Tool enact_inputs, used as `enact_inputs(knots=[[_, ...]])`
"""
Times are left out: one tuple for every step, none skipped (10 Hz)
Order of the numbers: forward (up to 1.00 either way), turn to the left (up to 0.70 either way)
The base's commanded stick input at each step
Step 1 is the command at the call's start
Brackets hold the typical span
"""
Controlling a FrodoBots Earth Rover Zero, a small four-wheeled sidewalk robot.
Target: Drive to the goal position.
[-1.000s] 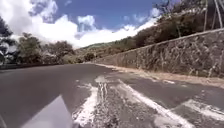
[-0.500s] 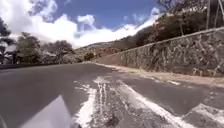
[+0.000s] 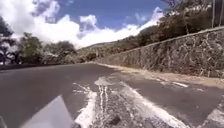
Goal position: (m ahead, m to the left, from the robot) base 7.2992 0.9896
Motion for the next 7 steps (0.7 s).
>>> enact_inputs(knots=[[0.45, 0.0], [0.45, 0.0], [0.45, 0.0], [0.45, 0.0], [0.45, 0.0], [0.45, 0.0], [0.45, 0.0]])
